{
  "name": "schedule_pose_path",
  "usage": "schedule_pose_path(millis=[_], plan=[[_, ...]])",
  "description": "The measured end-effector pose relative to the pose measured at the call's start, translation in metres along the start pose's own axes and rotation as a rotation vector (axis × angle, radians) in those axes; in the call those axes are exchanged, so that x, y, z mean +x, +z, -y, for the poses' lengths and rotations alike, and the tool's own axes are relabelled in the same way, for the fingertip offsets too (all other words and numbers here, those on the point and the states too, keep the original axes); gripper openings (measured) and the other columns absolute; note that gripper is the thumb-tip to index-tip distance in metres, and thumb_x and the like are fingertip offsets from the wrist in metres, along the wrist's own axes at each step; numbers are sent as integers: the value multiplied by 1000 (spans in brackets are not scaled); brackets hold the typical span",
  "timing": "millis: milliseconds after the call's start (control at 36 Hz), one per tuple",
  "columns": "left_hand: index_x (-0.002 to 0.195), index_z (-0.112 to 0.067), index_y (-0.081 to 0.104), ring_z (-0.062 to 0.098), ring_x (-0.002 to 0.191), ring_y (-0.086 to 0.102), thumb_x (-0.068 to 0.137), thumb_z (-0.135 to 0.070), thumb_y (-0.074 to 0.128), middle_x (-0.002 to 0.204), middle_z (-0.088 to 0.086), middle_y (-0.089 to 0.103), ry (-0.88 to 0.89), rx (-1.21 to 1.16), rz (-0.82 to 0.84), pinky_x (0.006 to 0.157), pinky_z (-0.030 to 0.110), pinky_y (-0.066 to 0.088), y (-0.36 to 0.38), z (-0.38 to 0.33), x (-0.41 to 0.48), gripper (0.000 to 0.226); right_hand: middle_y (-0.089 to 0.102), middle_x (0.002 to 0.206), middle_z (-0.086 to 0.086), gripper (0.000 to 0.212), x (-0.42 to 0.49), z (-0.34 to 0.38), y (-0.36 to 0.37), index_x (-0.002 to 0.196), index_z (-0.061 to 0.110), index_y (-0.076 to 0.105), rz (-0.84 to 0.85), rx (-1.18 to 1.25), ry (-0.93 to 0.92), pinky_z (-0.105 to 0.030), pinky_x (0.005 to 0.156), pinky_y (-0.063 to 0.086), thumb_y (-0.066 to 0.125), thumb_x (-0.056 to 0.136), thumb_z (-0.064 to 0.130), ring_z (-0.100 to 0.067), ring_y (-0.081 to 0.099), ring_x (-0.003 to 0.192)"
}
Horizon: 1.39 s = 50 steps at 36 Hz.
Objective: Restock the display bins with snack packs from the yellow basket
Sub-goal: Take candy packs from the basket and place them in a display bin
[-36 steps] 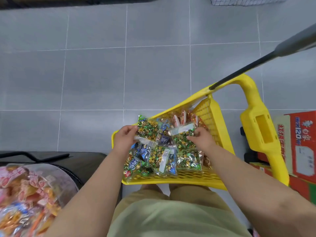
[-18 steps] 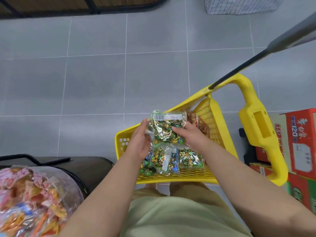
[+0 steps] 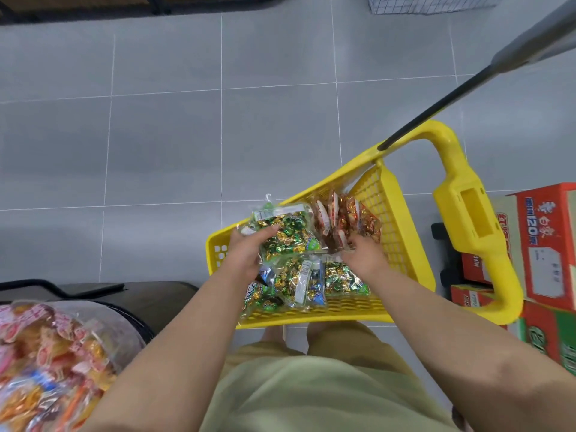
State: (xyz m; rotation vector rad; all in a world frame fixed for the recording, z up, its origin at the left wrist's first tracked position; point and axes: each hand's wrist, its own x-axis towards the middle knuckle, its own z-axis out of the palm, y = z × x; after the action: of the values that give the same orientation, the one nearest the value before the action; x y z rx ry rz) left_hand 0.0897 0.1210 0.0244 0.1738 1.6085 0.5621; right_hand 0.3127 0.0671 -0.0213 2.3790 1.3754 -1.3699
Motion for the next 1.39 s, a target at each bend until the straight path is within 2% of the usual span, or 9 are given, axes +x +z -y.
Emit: schedule_pose_path(millis=[111,194,361,528,639,778,944,1167,1389], plan=[[102,-23,50,20,94,64,71,-12,82,105,2,66,58,-26,-14,60,40,58,-15,2,1,46,23,148,-11,81,4,-20,12,145,14,26,135,-332,57,-38,105,37,70,80,36,-31,35,131],[100,-25,51,24,97,66,74,-11,79,104,2,67,36,-65,18,80,53,57,-26,10,2,42,23,141,-16,89,1,-23,22,143,14,22,64,-251,160,-37,102,39,77,75,33,-32,35,129],[109,-10,58,26,77,73,84,-7,68,90,9,74,-46,-110,59,54,37,57,-43,22,-3,27,34,140,-18,99,0,-28,36,141,14,17,-45,199,372,-47,102,40,84,69,24,-36,41,126],[137,-17,45,33,126,52,81,-14,74,135,12,56,-62,-35,9,102,60,41,-53,34,3,63,54,134,-8,84,-5,-28,37,146,17,33,16,257,258,-27,78,41,75,76,40,-29,55,115],[134,-15,44,24,114,55,79,-13,76,128,6,58,-10,27,-64,96,47,42,-55,34,3,64,64,120,-9,44,-12,-23,28,117,16,60,-94,517,227,-36,92,48,74,78,31,-27,60,105],[142,-16,33,25,130,45,77,-14,79,136,3,51,36,136,-41,103,50,33,-58,35,0,80,63,94,18,26,-31,-5,4,102,35,54,-249,841,46,-27,68,49,66,86,19,-10,62,95],[144,-18,29,29,137,38,76,-17,80,145,5,45,55,94,18,110,61,26,-66,33,-10,85,54,135,-5,62,-56,43,-10,131,23,49,-52,1209,57,-59,102,37,73,75,33,-31,48,125],[111,-15,46,30,105,63,77,-10,78,117,13,63,134,-50,-45,76,44,57,-115,30,-38,48,27,154,-6,84,-87,104,20,147,15,24,188,1239,40,-53,112,24,72,80,27,-28,27,140],[126,-9,39,32,119,55,75,-6,78,133,15,54,237,-329,-259,102,56,43,-196,80,-87,64,29,152,-14,103,-129,140,57,150,8,-1,386,909,-105,-51,111,20,73,79,7,-26,28,140]])
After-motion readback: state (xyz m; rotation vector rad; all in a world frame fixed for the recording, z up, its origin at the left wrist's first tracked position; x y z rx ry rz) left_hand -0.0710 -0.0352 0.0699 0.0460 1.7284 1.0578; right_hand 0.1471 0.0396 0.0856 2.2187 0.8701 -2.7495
